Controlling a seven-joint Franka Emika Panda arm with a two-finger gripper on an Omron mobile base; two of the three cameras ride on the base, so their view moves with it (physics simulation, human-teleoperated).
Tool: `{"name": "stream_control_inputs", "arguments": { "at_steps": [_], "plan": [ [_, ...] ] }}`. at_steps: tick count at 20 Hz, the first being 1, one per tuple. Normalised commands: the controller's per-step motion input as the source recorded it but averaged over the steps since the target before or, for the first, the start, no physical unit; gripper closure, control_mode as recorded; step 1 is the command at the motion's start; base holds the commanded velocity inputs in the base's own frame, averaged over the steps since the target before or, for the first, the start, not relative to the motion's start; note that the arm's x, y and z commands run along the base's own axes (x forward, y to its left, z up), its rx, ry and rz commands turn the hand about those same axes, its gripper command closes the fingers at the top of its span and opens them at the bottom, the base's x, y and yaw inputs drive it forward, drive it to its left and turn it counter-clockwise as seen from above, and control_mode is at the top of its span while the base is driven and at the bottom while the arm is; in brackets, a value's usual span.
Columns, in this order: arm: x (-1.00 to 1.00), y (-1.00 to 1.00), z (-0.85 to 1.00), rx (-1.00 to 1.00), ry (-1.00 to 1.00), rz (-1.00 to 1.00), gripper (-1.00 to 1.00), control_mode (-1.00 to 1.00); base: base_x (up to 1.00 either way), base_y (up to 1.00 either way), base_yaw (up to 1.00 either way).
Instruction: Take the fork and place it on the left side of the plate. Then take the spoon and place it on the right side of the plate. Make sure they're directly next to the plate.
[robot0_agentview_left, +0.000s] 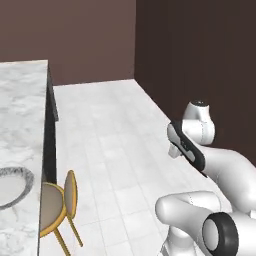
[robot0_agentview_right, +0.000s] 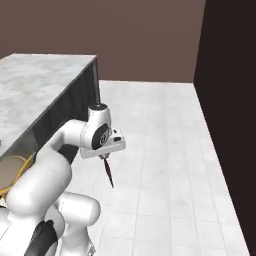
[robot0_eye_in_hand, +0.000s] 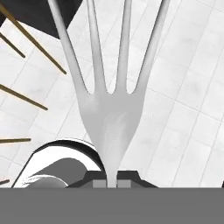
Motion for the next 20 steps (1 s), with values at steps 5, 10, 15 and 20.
{"name": "stream_control_inputs", "arguments": {
  "at_steps": [5,10,15,20],
  "plan": [
    [0.00,0.00,0.00,0.00,0.00,0.00,1.00,1.00,0.58,0.00,0.64],
    [0.00,0.00,0.00,0.00,0.00,0.00,1.00,1.00,0.33,0.00,0.84],
    [0.00,0.00,0.00,0.00,0.00,0.00,1.00,1.00,0.21,0.00,0.92],
    [0.00,0.00,0.00,0.00,0.00,0.00,1.00,1.00,0.36,0.00,0.82]
  ]
}}
